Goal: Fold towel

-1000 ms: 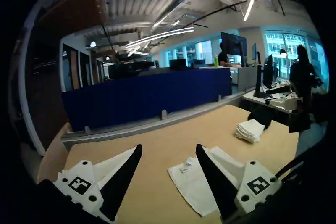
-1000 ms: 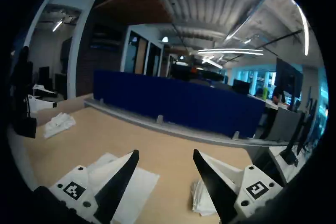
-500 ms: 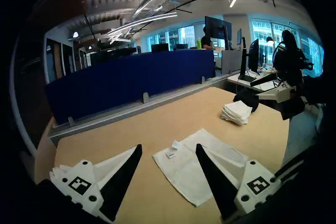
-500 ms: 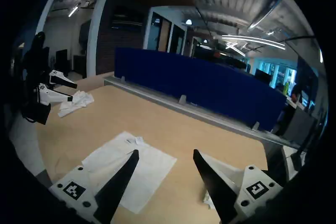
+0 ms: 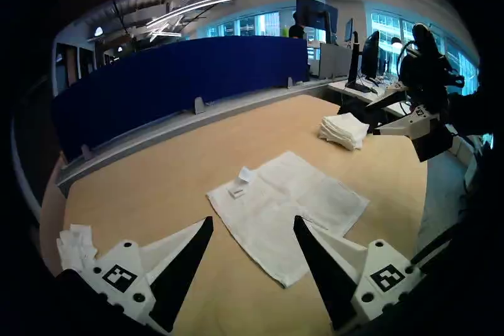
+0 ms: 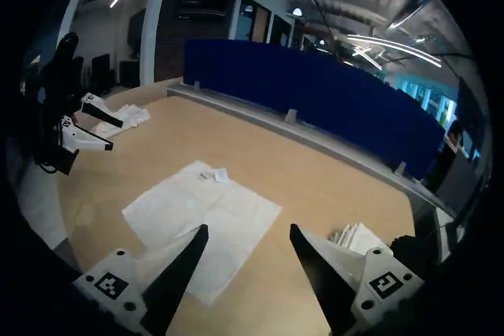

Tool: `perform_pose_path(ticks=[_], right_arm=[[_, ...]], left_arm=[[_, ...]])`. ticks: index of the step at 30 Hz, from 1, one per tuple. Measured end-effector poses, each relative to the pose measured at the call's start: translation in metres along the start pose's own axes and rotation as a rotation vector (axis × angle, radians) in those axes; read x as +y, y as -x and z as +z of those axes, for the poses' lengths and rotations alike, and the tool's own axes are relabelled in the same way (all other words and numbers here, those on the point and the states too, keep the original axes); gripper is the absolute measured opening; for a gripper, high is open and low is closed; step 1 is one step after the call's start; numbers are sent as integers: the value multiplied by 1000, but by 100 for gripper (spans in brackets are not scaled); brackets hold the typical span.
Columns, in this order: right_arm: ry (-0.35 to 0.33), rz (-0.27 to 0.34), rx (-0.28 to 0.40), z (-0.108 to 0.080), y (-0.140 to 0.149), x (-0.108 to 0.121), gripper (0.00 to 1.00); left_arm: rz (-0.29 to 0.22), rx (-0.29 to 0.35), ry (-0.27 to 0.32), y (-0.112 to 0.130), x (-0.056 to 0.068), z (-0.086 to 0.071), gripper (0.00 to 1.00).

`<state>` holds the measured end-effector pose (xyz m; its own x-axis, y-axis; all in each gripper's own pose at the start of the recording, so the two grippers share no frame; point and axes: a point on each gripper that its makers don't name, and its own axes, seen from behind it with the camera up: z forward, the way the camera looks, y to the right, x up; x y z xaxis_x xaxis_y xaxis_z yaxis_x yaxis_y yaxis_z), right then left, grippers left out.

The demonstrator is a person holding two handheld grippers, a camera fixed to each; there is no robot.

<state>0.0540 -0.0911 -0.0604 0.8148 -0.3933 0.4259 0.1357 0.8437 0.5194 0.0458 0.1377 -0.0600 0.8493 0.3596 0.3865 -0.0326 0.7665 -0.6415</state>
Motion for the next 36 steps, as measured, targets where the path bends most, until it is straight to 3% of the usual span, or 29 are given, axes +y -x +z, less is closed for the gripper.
perform_pose_path(ticks=[12,21,31,36], right_arm=[[-48,1,-96,28,67,-24,100],[-90,11,-181,43,117,-41,97],[-111,14,-237,49,154,-53,92],[-121,12,-258,51,168,-58,83]], left_arm=[[4,-138,70,78,23,32,95],[5,-255,119,133,43,47,94],[4,-310,134,157,52,56,92],[10,-329,128,163,53,56,87]])
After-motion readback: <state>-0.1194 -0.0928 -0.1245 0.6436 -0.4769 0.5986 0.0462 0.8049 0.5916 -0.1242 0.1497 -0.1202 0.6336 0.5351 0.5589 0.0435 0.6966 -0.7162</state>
